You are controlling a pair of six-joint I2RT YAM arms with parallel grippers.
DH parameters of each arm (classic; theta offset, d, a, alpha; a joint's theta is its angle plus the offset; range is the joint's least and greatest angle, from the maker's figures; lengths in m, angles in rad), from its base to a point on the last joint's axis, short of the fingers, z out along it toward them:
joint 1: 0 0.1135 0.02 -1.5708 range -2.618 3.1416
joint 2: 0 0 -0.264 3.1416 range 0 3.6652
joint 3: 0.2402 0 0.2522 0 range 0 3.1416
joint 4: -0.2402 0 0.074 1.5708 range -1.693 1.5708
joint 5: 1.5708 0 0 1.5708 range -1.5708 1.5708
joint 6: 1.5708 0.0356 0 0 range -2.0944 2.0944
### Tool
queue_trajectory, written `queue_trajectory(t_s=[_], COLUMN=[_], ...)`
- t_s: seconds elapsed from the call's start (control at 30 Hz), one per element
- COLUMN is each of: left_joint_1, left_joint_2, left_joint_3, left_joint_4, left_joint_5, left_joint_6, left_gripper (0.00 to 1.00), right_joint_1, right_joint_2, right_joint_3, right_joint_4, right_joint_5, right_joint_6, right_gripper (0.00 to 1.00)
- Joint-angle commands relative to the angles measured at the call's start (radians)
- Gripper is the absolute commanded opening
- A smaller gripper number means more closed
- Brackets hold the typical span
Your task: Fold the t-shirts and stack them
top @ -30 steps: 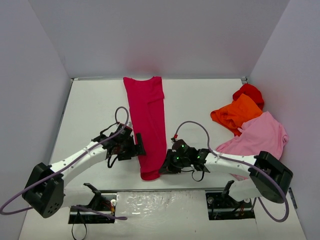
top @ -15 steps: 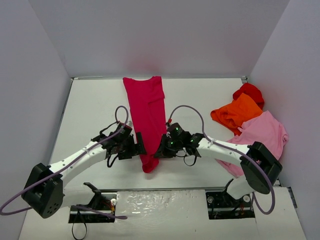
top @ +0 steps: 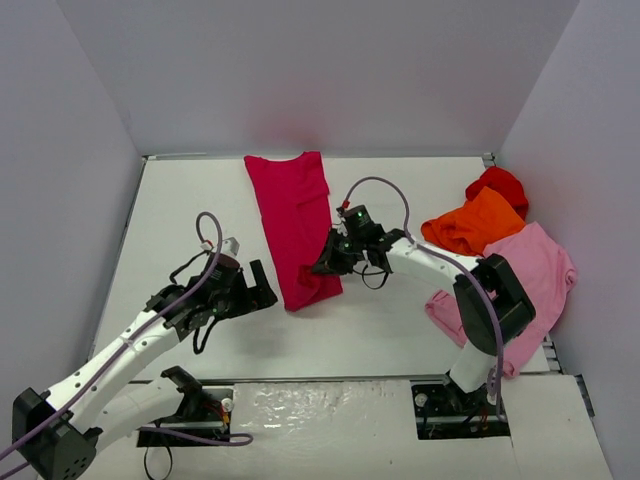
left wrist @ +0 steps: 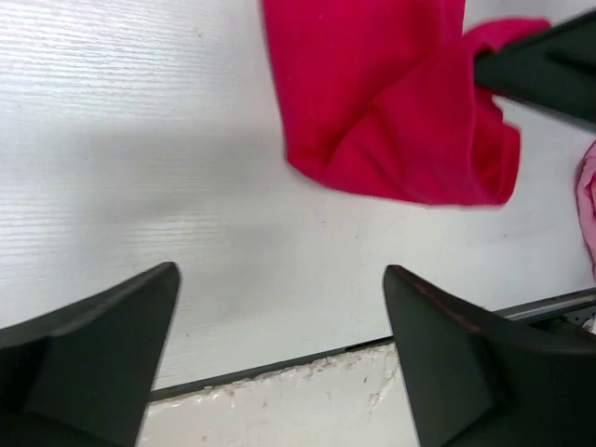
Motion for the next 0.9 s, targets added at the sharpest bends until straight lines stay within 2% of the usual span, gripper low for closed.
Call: queue_trajectory(t_s=[0.0,0.47,0.67,0.87], left_joint_1=[-0.007,-0.028,-0.029,-0.03], left_joint_2=[0.028,0.041,0.062,0.082], left_joint_3=[0.005,-0.044,-0.051,-0.064], left_joint_4=[-0.03,0.033,0.044,0.06], left_joint_5=[-0.045,-0.038,-0.014,-0.002], left_joint_6=[-0.016,-0.019,-0.013,-0.025], left_gripper=[0.97,0.97,0.97,0.97], right_joint_1=[-0.033,-0.112,-0.156,-0.197], right_joint_2=[0.097,0.501,0.596,0.591], right_joint_3=[0.201,0.688,0.781,0.758], right_joint_4=[0.045,0.057,0.08,0.171], right_joint_5=[-0.046,-0.104,-0.118,-0.108], right_joint_6=[-0.056,-0.049,-0.034,-0.015], right_gripper=[0.0,0.0,0.0,0.0])
